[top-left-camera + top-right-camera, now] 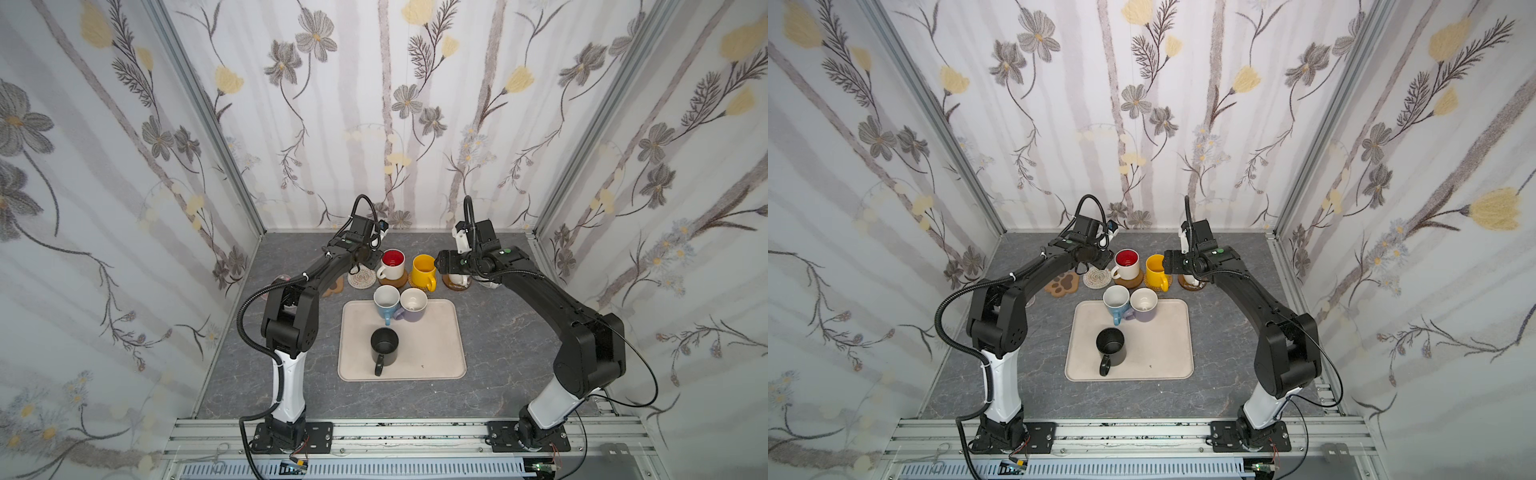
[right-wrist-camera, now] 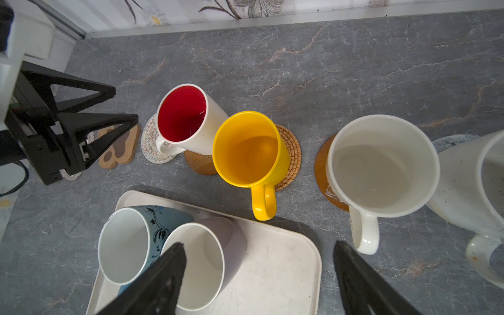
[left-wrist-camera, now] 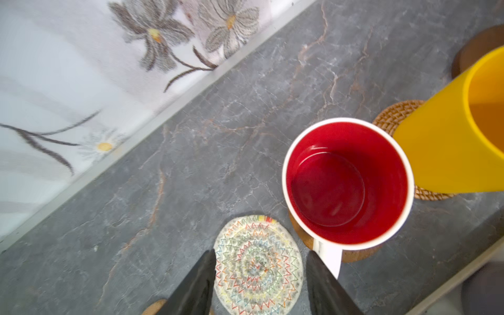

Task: Place cups on coasters
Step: Place the cup on the coaster, then pick up the cup from the tray.

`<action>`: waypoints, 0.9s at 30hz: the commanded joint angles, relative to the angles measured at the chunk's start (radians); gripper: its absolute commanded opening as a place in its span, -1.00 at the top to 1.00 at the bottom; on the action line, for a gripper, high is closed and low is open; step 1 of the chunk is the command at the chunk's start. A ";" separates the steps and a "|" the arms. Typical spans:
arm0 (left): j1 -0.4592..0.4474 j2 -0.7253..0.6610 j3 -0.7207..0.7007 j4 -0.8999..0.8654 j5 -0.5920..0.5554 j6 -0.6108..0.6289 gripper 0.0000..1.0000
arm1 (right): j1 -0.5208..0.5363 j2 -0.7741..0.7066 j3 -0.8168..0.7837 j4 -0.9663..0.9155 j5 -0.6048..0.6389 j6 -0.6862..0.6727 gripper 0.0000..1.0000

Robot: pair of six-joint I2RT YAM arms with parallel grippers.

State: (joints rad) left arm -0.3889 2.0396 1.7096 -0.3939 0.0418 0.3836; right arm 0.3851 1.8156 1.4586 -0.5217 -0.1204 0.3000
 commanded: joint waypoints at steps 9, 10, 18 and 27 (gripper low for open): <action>0.006 -0.082 -0.014 0.013 0.048 -0.104 -0.09 | 0.022 -0.092 -0.045 0.057 0.062 -0.035 -0.73; 0.007 -0.096 -0.022 0.013 0.054 -0.118 -0.08 | 0.024 -0.101 -0.050 0.058 0.065 -0.037 -0.73; 0.013 -0.223 -0.103 0.012 0.053 -0.312 -0.04 | 0.063 -0.173 -0.098 0.065 0.092 -0.034 -0.73; 0.006 -0.436 -0.318 0.012 0.112 -0.497 -0.09 | 0.100 -0.316 -0.231 0.127 0.098 -0.029 -0.86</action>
State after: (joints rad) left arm -0.3798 1.6474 1.4384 -0.3908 0.1192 -0.0341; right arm 0.4786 1.5238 1.2556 -0.4622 -0.0269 0.2783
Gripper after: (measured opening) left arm 0.541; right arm 0.929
